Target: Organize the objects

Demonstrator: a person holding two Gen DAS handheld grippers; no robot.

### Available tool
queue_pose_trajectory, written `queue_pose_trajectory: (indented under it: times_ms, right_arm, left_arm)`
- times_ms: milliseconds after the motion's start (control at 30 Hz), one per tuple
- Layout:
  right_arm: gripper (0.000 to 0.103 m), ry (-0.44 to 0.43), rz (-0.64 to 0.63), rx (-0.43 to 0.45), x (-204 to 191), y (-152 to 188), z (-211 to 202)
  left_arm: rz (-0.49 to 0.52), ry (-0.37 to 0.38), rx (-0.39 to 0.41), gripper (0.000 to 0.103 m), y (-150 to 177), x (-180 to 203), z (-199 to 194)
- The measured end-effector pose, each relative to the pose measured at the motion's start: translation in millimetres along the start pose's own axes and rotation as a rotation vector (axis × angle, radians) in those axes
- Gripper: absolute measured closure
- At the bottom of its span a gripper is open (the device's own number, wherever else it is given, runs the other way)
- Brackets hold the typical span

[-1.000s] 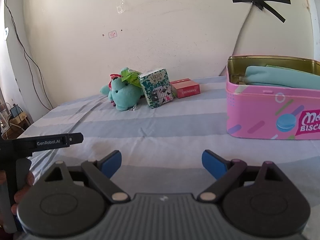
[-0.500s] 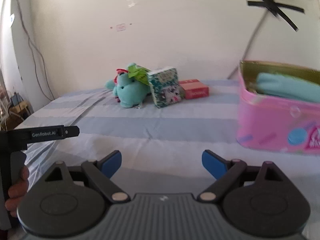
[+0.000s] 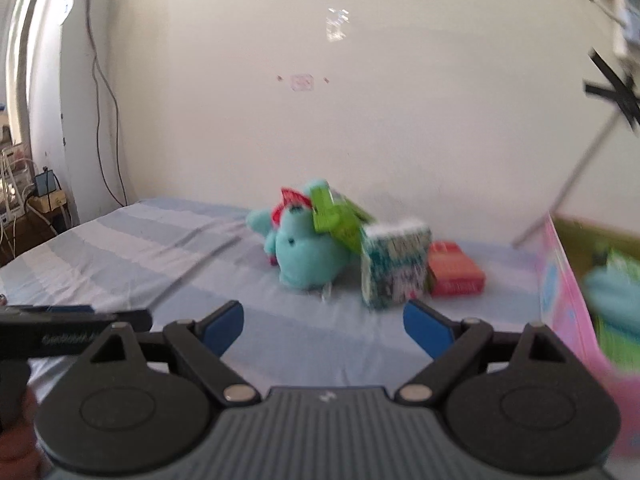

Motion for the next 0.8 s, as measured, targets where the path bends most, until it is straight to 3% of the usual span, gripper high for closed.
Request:
queue_pose_trajectory:
  times_ms: [200, 367, 433, 500, 533, 600, 700, 800]
  right_arm:
    - [0.013, 0.013, -0.057, 0.029, 5.1, -31.5, 30.2]
    - [0.017, 0.072, -0.168, -0.040, 9.8, -40.7, 67.4]
    - [0.026, 0.115, -0.215, -0.071, 15.0, -40.6, 79.8]
    - [0.047, 0.141, -0.267, -0.088, 18.7, -39.8, 88.0]
    - [0.050, 0.151, -0.301, -0.092, 19.3, -39.6, 91.2]
    - [0.073, 0.155, -0.349, -0.101, 18.7, -36.4, 93.6]
    - [0.081, 0.181, -0.380, -0.068, 13.2, -36.2, 84.3]
    - [0.082, 0.161, -0.379, -0.016, 1.1, -32.3, 57.2]
  left_arm:
    - [0.009, 0.016, -0.012, 0.021, 1.2, 4.3, 1.7]
    - [0.010, 0.020, -0.018, 0.021, 2.5, 5.1, 2.7]
    - [0.007, 0.025, -0.022, 0.021, 2.6, 5.2, 3.4]
    - [0.006, 0.030, -0.029, 0.021, 3.1, 6.0, 4.8]
    - [0.006, 0.031, -0.031, 0.021, 3.5, 6.5, 5.3]
    - [0.004, 0.033, -0.034, 0.021, 3.8, 6.4, 5.8]
    - [-0.003, 0.033, -0.038, 0.020, 3.8, 4.7, 7.6]
    - [-0.019, 0.034, -0.044, 0.020, 3.6, 2.4, 8.7]
Point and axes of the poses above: each gripper's, at about its wrist camera, not at the fingertips, and z roughly the way its jaws point, x to its right, y to its underside, the point moved 9 cm from there along z, roughly the way its jaws point, and after that the axes turned 11 degrees about -y, right-handed, at the moved point
